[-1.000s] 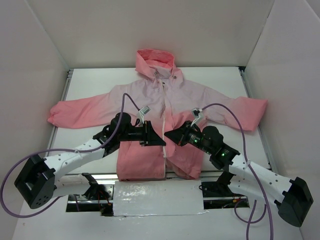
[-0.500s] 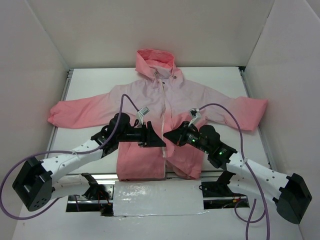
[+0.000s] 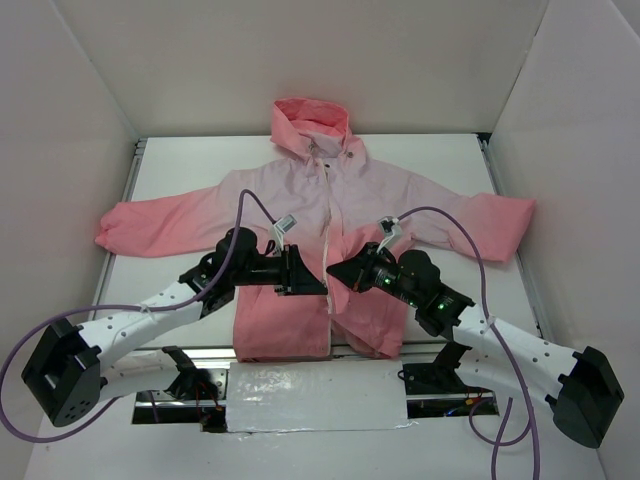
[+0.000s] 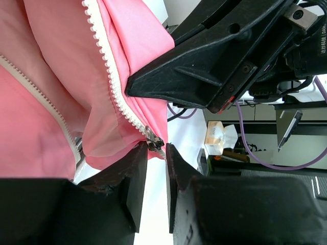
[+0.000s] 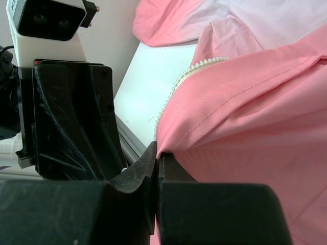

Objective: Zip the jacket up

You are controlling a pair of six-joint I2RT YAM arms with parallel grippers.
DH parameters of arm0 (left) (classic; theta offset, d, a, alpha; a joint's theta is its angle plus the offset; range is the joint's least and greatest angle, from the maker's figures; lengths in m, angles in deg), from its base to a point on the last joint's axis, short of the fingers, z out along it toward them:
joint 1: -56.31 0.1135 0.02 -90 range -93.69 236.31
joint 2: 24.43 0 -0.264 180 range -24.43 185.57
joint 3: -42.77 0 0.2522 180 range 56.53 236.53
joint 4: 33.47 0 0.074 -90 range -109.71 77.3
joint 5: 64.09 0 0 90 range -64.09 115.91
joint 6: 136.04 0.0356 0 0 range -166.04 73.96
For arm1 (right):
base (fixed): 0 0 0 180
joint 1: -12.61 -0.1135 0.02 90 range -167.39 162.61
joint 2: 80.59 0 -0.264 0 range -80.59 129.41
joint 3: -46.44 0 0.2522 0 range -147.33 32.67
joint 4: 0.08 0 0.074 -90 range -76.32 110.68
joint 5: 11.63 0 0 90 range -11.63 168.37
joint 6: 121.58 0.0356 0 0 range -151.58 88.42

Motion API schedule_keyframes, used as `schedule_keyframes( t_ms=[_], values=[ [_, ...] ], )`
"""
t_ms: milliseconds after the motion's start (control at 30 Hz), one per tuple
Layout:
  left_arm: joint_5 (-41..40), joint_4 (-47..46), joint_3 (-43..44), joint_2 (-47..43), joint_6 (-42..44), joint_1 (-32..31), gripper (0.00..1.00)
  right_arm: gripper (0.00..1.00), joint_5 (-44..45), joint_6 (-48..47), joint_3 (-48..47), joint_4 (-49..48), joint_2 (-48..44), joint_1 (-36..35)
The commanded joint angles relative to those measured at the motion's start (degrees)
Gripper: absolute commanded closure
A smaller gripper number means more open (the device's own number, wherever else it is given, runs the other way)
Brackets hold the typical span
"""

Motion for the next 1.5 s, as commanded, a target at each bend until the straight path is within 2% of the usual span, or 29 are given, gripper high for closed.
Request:
schedule_keyframes(
  t_ms=[0,200,500,600,633,933,1033,1300,1467],
  values=[
    [0.02,-3.66,0.06,-0.57,-0.75,0.1,0.67,1.0,-0.09,-0.72,-2.23,-3.08,-0.7,0.17],
    [-0.77,-3.04,-0.29,-0.31,-0.75,0.1,0.6,1.0,-0.53,-0.54,-2.06,-3.25,-0.96,0.08],
    [-1.39,-4.62,-0.39,0.66,-1.45,0.28,0.62,1.0,-1.23,-0.63,-2.15,-2.99,-0.79,0.08],
    [-1.39,-5.59,-0.47,1.01,-1.98,0.36,0.66,1.0,-1.41,-0.54,-1.97,-2.99,-0.87,0.17],
    [-1.3,-5.76,-0.56,1.1,-1.98,0.36,0.71,1.0,-1.5,-0.46,-1.8,-2.99,-0.87,0.08],
    [-0.69,-6.38,-1.0,1.54,-1.98,0.36,0.89,1.0,-1.06,-0.37,-1.71,-3.07,-0.88,0.08],
    [1.06,-6.29,-0.91,2.32,-1.37,0.36,1.0,1.0,-0.27,-0.02,-2.76,-2.9,0.09,0.08],
    [5.99,0.47,0.49,3.12,6.27,0.36,1.0,1.0,0.0,1.12,-6.19,-3.78,2.2,0.08],
    [8.8,1.35,1.2,3.12,7.86,0.36,0.98,1.0,0.61,2.26,-8.38,-2.99,3.78,0.08]
  ],
)
